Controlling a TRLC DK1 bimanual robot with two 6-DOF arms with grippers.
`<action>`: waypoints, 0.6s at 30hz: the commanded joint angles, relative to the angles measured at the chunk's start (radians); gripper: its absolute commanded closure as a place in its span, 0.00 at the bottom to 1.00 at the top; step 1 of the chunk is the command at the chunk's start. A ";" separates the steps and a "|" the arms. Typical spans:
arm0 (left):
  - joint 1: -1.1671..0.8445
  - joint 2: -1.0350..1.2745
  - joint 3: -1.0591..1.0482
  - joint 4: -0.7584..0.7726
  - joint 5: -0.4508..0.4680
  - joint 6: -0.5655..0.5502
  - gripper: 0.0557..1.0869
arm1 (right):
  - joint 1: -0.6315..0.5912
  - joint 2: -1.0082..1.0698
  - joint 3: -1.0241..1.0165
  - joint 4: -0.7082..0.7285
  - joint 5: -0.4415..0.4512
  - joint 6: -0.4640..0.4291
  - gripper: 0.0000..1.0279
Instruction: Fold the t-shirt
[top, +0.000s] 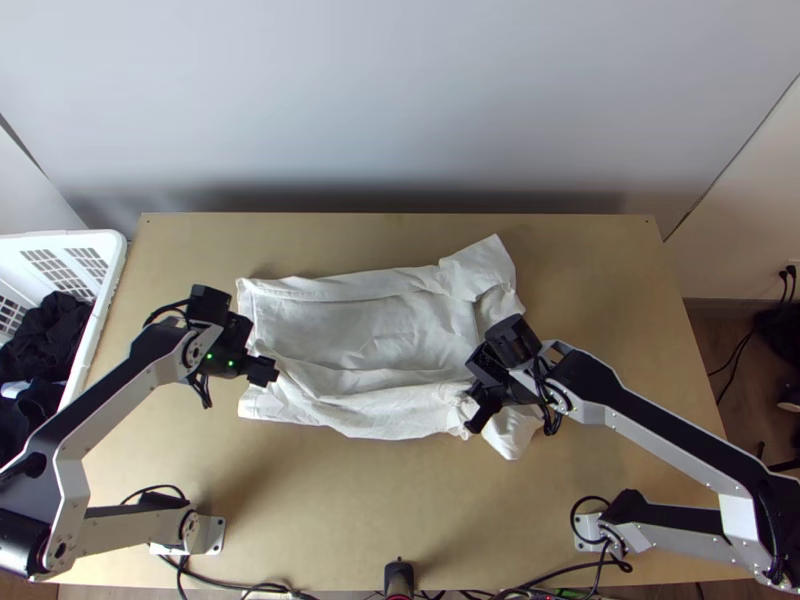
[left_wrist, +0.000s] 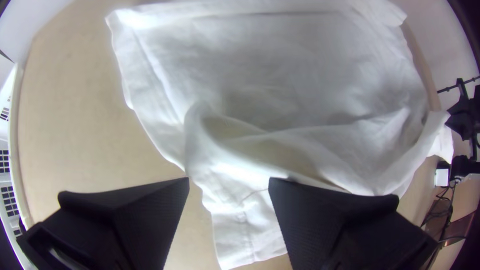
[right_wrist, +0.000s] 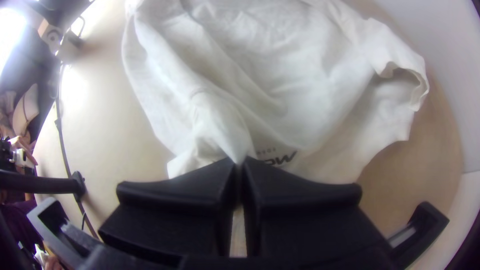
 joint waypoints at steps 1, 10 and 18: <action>-0.021 0.037 -0.007 -0.016 0.000 -0.010 0.29 | -0.007 0.001 0.001 0.004 0.001 0.001 0.97; -0.020 0.003 0.031 -0.039 0.000 -0.015 0.94 | -0.013 -0.005 0.016 0.004 0.002 0.002 0.97; -0.021 -0.153 0.135 -0.281 0.022 0.066 0.97 | 0.011 -0.088 0.042 -0.091 0.002 -0.022 0.97</action>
